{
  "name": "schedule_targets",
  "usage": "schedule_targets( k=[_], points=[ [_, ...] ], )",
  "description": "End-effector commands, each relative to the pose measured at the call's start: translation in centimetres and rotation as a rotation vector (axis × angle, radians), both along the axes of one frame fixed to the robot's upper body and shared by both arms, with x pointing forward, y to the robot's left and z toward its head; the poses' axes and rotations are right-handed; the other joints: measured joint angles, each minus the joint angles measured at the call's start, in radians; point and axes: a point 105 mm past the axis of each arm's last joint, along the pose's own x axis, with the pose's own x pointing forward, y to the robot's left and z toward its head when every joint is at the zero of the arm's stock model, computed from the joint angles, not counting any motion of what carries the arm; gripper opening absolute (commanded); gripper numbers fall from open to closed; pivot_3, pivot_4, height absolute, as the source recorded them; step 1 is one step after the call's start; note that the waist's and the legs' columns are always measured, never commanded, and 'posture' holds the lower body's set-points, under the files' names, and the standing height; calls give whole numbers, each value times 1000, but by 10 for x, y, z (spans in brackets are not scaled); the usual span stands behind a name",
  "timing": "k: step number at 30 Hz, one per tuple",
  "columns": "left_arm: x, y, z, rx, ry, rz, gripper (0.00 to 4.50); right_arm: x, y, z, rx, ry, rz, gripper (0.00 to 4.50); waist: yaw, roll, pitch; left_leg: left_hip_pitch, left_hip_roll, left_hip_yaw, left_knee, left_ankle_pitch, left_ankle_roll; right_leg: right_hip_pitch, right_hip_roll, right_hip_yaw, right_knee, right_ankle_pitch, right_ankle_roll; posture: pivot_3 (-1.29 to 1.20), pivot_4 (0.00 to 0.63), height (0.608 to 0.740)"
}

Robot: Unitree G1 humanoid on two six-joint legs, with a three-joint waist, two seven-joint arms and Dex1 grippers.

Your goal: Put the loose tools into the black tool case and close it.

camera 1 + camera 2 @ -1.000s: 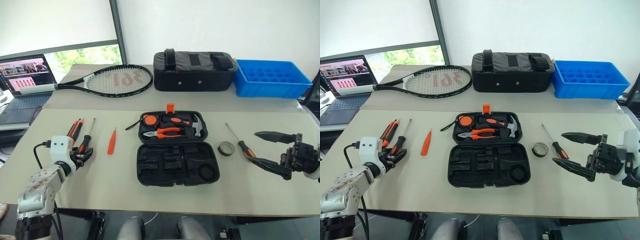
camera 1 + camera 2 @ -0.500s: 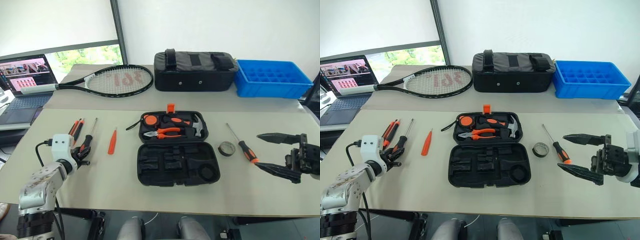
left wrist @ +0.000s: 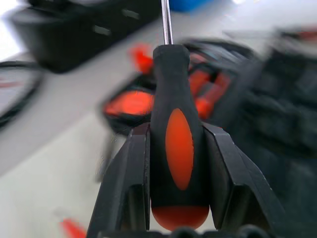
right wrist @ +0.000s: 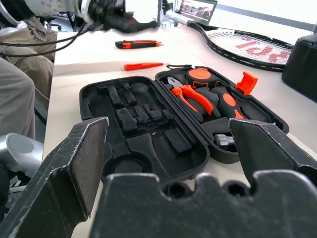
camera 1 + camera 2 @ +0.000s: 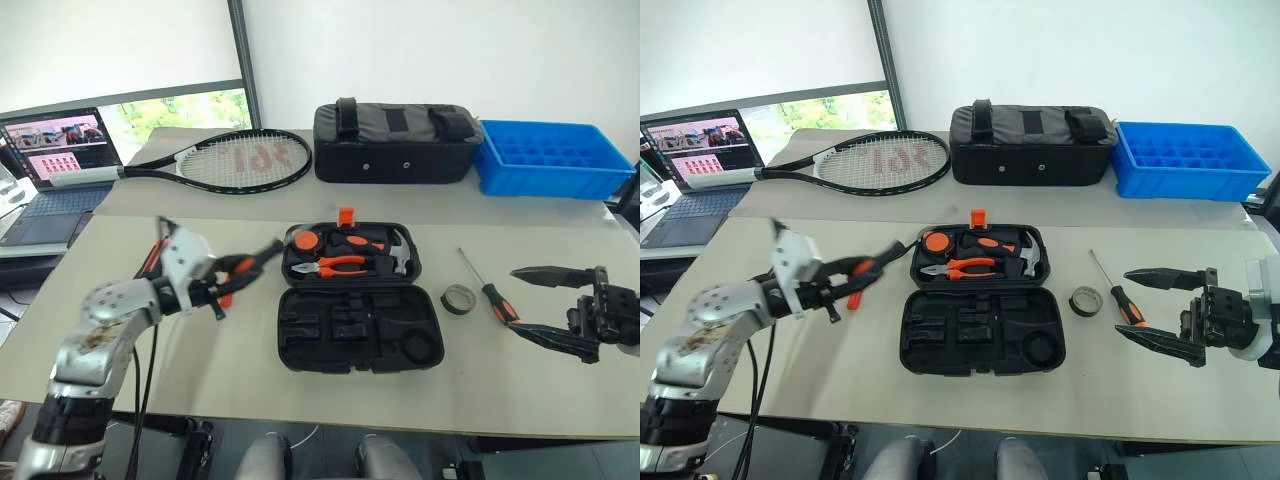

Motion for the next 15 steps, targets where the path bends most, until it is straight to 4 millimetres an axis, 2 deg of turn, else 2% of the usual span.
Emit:
schedule_targets(
  k=[1, 6, 11, 15],
  points=[
    [2, -20, -4, 148, -44, -206, 957, -6, -2, 7, -38, -46, 21, 4500, 3, 0, 0, 0, 0, 0, 0, 0, 0, 0, 0, 0, 0, 0, 0, 0, 150, 707],
    [14, -38, -16, 238, -28, -317, 957, -12, -1, 4, -35, -50, 3, 4500, 4, 2, -1, -4, 0, 0, 2, -1, 1, -1, 0, 0, -1, 0, 1, 0, 150, 707],
    [31, -48, -33, 353, -18, -343, 957, -19, -4, 3, -43, -56, -33, 4500, 3, 1, 0, -4, 0, -1, 3, -1, 2, -1, 0, 0, 0, 0, 1, 0, 150, 707],
    [37, -56, -41, 361, -6, -340, 957, -25, -7, 2, -44, -58, -57, 4500, 3, 0, 0, -5, 0, -1, 7, -1, 2, 0, 0, 0, 0, -1, 2, 0, 150, 707]
  ],
)
